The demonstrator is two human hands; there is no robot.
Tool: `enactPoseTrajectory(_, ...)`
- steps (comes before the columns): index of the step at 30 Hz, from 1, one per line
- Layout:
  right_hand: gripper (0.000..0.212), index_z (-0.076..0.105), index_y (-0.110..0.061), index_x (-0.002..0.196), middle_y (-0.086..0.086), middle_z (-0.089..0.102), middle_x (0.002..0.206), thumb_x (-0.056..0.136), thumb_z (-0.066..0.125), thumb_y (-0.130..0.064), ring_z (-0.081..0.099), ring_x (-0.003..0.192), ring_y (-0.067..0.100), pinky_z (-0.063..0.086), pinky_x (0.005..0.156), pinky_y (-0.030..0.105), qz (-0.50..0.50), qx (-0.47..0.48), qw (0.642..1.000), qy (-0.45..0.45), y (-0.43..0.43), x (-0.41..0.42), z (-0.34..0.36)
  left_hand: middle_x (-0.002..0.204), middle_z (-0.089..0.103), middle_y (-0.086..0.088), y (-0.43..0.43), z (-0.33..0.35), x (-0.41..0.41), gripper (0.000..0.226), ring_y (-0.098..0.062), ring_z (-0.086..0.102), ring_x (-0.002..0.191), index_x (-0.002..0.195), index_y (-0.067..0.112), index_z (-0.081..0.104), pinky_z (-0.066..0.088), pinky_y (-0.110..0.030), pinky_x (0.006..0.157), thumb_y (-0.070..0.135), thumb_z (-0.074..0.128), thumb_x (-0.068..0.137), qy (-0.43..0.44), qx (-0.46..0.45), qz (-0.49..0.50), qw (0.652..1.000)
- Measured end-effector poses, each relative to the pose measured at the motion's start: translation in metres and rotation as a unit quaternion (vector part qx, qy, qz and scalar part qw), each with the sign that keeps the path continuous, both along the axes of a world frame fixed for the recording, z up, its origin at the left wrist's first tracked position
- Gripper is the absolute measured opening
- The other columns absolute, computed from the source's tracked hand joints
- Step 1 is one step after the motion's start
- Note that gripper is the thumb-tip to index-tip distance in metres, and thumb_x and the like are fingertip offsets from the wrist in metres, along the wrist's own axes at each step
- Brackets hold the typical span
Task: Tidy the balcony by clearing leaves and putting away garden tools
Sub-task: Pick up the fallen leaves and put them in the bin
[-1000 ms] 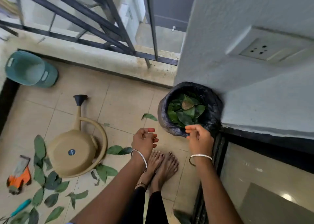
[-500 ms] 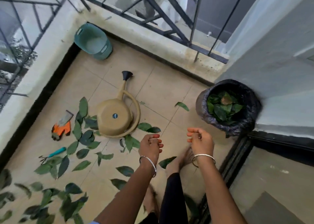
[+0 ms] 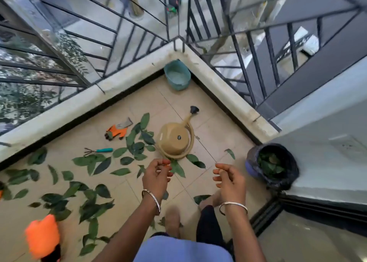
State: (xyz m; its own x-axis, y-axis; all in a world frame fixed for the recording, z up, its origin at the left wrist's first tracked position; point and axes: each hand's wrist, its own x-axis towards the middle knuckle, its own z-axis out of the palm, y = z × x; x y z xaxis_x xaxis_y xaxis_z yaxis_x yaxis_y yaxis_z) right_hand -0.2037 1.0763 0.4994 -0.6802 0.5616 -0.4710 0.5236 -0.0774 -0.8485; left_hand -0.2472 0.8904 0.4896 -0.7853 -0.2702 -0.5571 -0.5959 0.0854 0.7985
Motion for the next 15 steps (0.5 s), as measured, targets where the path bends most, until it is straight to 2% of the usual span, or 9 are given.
enactPoseTrajectory(4,0.028,0.071,-0.022,0.087,0.001,0.073,0.077,0.093,0.052,-0.003,0.066,0.064,0.014,0.049,0.058,0.029,0.089,0.019,0.996,0.022,-0.049,-0.007,0.064,0.083,0.069,-0.014,-0.054,0.072,0.006,0.014,-0.025,0.066,0.070,0.090,0.013,0.064,0.055,-0.036,0.063,0.005,0.054,0.096,0.059,0.028,0.036,0.997)
enactPoseTrajectory(7,0.026,0.072,-0.016,0.089,0.004,0.073,0.078,0.091,0.052,0.000,0.066,0.065,0.015,0.050,0.059,0.025,0.153,0.029,0.986,0.061,-0.083,-0.015,0.111,0.082,0.069,-0.013,-0.087,0.117,0.010,0.013,-0.025,0.064,0.070,0.090,0.013,0.064,0.053,-0.037,0.065,0.004,0.056,0.094,0.102,0.059,0.086,0.989)
enactPoseTrajectory(12,0.027,0.072,-0.018,0.088,0.007,0.073,0.078,0.091,0.051,0.000,0.065,0.064,0.016,0.050,0.059,0.030,0.265,0.020,0.958,0.104,-0.149,-0.039,0.171,0.076,0.065,-0.010,-0.140,0.184,0.020,0.012,-0.019,0.062,0.062,0.093,0.008,0.063,0.052,-0.028,0.055,0.001,0.054,0.095,0.181,0.084,0.155,0.968)
enactPoseTrajectory(15,0.024,0.071,-0.011,0.093,0.009,0.073,0.079,0.092,0.050,0.001,0.063,0.063,0.014,0.050,0.057,0.024,0.325,0.011,0.935,0.140,-0.195,-0.059,0.207,0.079,0.068,-0.009,-0.172,0.207,0.023,0.014,-0.022,0.064,0.065,0.093,0.012,0.066,0.055,-0.032,0.059,0.003,0.055,0.094,0.204,0.074,0.201,0.955)
